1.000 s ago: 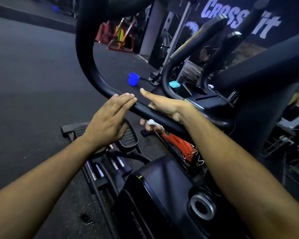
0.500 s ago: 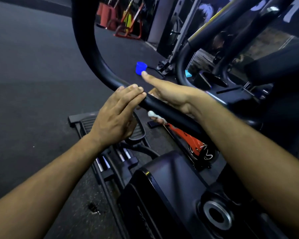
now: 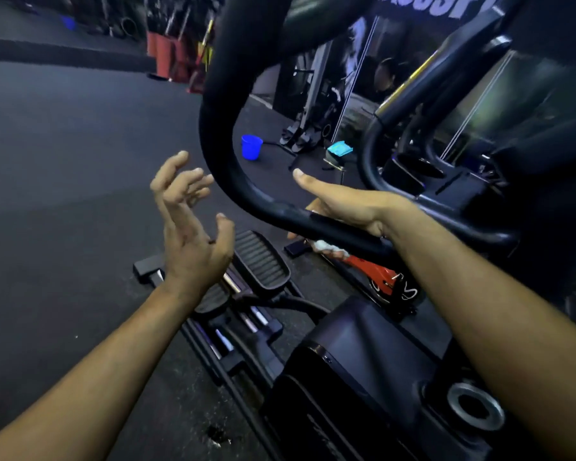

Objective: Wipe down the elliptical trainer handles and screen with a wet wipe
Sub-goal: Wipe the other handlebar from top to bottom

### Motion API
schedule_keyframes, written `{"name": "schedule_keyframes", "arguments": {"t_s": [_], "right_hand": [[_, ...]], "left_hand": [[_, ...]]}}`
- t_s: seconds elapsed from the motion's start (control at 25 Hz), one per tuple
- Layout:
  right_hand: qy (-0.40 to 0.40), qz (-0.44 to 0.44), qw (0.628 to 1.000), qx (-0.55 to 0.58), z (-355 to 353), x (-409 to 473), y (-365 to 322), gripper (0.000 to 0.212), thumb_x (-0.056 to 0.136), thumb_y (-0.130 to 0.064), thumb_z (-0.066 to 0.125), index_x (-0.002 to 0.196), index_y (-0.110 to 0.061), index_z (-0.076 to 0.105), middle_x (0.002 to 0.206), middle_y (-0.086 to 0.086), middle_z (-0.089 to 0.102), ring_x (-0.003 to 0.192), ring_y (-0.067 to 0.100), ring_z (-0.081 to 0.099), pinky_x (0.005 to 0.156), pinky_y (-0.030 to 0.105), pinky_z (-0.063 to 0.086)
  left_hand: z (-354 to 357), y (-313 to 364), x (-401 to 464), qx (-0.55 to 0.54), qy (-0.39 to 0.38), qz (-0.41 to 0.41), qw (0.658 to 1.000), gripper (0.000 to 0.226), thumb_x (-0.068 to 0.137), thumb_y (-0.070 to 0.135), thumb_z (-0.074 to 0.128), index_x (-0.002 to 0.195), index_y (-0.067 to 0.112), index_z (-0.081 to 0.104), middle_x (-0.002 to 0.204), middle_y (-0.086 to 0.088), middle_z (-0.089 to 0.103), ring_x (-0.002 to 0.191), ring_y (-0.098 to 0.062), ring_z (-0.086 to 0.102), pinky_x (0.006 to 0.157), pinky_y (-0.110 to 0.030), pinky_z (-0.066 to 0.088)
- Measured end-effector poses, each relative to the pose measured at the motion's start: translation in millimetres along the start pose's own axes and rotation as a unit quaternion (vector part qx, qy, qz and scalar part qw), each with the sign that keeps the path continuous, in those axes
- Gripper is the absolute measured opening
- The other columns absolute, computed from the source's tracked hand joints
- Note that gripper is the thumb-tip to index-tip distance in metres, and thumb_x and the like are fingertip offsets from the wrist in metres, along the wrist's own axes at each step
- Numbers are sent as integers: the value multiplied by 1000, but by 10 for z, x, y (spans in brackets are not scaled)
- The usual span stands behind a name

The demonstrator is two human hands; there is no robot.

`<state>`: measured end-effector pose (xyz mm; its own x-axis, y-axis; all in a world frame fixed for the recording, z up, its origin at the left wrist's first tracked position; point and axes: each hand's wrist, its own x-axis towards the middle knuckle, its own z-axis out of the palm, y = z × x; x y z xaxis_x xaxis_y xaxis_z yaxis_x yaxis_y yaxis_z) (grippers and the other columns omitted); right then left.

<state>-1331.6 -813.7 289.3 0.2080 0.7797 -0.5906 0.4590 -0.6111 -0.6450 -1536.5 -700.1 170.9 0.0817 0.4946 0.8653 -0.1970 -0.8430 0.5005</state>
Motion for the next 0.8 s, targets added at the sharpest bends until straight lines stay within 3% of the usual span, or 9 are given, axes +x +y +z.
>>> {"name": "schedule_keyframes", "arguments": {"t_s": [0.16, 0.32, 0.4, 0.52, 0.64, 0.8], "right_hand": [[-3, -65, 996, 59, 185, 165, -242, 97, 84, -92, 22, 101, -6, 64, 75, 22, 61, 54, 26, 53, 53, 32, 45], [-51, -35, 997, 42, 125, 152, -176, 112, 85, -90, 16, 122, 6, 61, 66, 14, 52, 51, 21, 47, 53, 31, 41], [-88, -6, 996, 28, 67, 109, -101, 117, 84, -92, 13, 125, 6, 61, 64, 13, 45, 51, 20, 45, 54, 30, 40], [-98, -2, 995, 18, 43, 129, -208, 119, 84, -91, 9, 123, 8, 63, 75, 20, 51, 56, 25, 50, 59, 36, 44], [-69, -45, 997, 11, 174, 279, -543, 119, 83, -92, 8, 123, 4, 66, 90, 28, 56, 69, 33, 55, 70, 43, 50], [-67, -155, 981, 100, 366, 501, -862, 121, 85, -90, 4, 124, 10, 61, 75, 21, 56, 57, 27, 54, 53, 32, 49]], "left_hand": [[22, 46, 186, -48, -24, -54, 997, 89, 76, -19, 52, 151, 23, 29, 166, -26, 14, 144, -28, 43, 114, -45, 44], [-100, -28, 177, -25, -59, -63, 996, 96, 72, -24, 51, 152, 22, 26, 170, -25, 2, 159, -38, 12, 124, -58, 29], [-272, -119, 155, -2, -74, -40, 996, 95, 72, -28, 52, 151, 20, 29, 168, -31, 2, 159, -42, 11, 127, -47, 29], [-452, -229, 115, 24, -117, 15, 993, 96, 69, -34, 52, 149, 14, 34, 165, -39, 3, 157, -49, 16, 118, -14, 28], [-465, -283, 116, 27, -164, 26, 986, 102, 67, -35, 50, 153, 15, 29, 166, -36, 3, 158, -46, 16, 123, -21, 27], [-509, -257, 215, 26, -164, -1, 986, 104, 68, -34, 52, 155, 17, 28, 169, -30, 3, 160, -33, 16, 123, -24, 28]]}}
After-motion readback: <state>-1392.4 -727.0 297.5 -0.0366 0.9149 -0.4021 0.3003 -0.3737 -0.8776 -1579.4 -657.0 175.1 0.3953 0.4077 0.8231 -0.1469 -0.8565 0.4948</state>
